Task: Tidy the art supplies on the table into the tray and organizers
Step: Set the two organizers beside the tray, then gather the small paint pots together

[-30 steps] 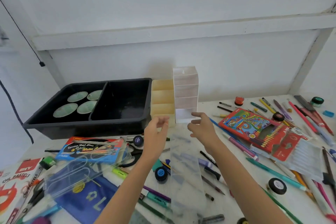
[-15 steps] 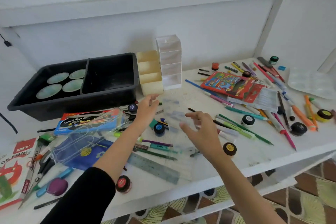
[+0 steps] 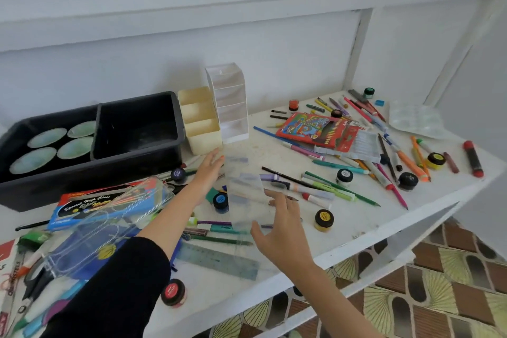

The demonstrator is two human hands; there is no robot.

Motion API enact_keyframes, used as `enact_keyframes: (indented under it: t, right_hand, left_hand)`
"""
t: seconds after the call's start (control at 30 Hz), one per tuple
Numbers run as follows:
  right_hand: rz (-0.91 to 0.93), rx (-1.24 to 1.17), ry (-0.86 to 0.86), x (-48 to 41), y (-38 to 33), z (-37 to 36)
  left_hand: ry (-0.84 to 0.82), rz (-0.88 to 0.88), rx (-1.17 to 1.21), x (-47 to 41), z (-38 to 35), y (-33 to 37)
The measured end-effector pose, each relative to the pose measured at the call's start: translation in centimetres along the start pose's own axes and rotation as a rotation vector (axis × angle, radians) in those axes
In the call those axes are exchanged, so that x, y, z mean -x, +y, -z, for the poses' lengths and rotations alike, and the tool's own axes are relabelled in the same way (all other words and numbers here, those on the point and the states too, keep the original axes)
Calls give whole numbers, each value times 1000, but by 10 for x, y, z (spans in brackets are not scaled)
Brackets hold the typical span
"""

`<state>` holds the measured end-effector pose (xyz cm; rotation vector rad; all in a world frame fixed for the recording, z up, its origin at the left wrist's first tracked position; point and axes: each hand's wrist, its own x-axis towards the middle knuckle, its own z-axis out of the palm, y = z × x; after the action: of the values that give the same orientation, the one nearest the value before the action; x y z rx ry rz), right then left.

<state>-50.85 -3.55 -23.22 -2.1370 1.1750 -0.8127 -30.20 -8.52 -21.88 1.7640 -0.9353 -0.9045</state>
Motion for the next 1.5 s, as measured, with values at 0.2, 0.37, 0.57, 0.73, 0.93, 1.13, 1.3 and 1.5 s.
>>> enact_keyframes:
  t: [0.2,0.37,0.57,0.73,0.93,1.13,1.3,1.5]
  right_hand:
    - [-22,335,74,4,-7,-19]
    - [-48,429,111,-1,-5,-29]
    - [-6,-118,99,-10,5,-2]
    - [-86,-504,181,-34,17,41]
    - [-208,-723,356,-63,29,90]
    - [-205,-479,433,-73,62,127]
    - [-118,-133,430,-68,102,156]
    - [-68,-220,264,-56,137,178]
  left_hand:
    - [12,9,-10,-15,-2,0]
    - [-24,20,-28,-29,-2,3]
    - [9,-15,105,-30,1,19]
    - [150,-72,291,-16,13,43]
    - [251,-160,396,26,-1,62]
    - [372,-245,415,75,-49,79]
    - [522,-287,378,118,-102,76]
    - [662,-207,217,159,-164,61]
